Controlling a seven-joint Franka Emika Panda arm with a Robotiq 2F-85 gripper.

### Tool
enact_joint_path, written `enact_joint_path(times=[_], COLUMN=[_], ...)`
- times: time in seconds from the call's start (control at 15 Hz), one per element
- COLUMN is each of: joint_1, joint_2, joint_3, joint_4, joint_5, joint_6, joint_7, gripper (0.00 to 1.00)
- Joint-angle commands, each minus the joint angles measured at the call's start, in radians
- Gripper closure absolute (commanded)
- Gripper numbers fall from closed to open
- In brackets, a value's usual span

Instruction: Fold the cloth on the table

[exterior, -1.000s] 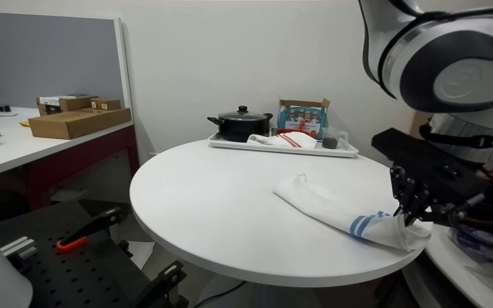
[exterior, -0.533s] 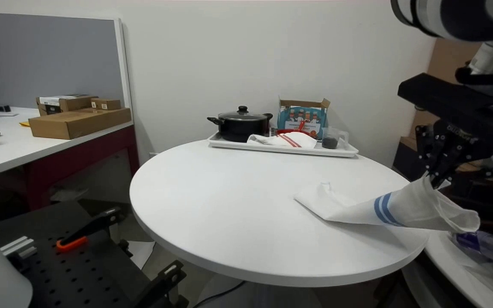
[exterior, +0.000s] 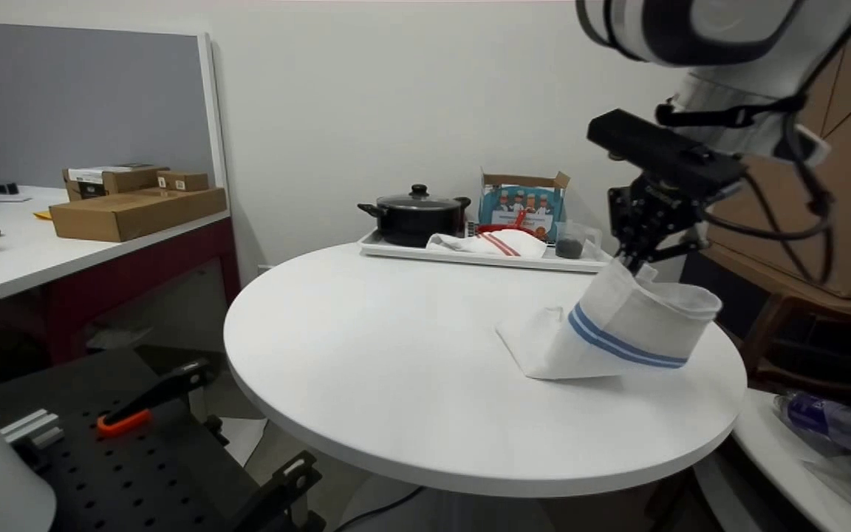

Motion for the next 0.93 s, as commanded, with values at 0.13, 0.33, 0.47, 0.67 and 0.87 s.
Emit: enact_joint_path(times=[0.13, 0.33, 0.47, 0.67, 0.87], joint_1=[0.229, 0.330, 0.385, 0.432, 0.439], joint_2=[-0.007, 0.007, 0.021, 0.039, 0.047], joint_3=[-0.012, -0.001, 0.004, 0.007, 0.004], joint_4=[0.001, 0.005, 0.011, 0.015, 0.007], joint_5=[-0.110, -0.163, -0.197, -0.219, -0.203], joint_6=[-0.022, -0.015, -0.018, -0.013, 0.008], joint_7=[0.139, 0.219, 0.263, 0.307, 0.332], gripper=[0.96, 0.95, 0.95, 0.95, 0.96])
